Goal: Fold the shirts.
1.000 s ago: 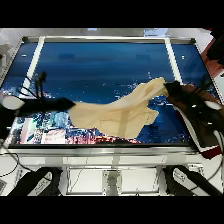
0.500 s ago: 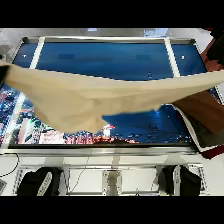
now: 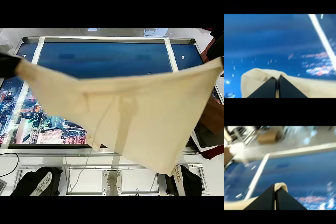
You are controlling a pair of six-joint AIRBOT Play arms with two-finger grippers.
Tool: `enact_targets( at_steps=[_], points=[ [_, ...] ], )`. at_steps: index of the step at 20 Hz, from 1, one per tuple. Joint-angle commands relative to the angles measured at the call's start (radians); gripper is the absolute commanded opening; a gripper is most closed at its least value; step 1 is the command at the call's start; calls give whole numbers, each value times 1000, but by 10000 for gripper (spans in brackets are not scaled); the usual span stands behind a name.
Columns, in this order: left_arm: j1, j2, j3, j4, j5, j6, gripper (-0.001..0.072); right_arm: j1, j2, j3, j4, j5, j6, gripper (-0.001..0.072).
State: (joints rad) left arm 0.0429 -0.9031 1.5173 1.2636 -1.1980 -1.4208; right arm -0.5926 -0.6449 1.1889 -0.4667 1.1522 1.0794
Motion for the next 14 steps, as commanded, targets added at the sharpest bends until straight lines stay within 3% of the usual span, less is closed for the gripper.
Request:
enact_targets(
  at_steps=[1, 6, 11, 12, 13, 14],
  points=[
    [0, -291, 4, -34, 88, 3, 13, 129, -247, -57, -10, -98, -56, 23],
    [-42, -591, 5, -140, 267, 6, 13, 478, -619, -67, -108, -494, -56, 23],
    [-87, -698, 5, -149, 507, 3, 21, 690, -844, -67, -95, -990, 23, 27],
    [-86, -697, 6, -149, 522, 3, 112, 703, -849, -67, -95, -1041, 24, 33],
    [-86, -697, 14, -148, 515, 3, 385, 709, -847, -67, -95, -1083, 24, 106],
    [-86, -697, 28, -148, 496, 3, 652, 707, -842, -67, -95, -1107, 24, 345]
  ],
)
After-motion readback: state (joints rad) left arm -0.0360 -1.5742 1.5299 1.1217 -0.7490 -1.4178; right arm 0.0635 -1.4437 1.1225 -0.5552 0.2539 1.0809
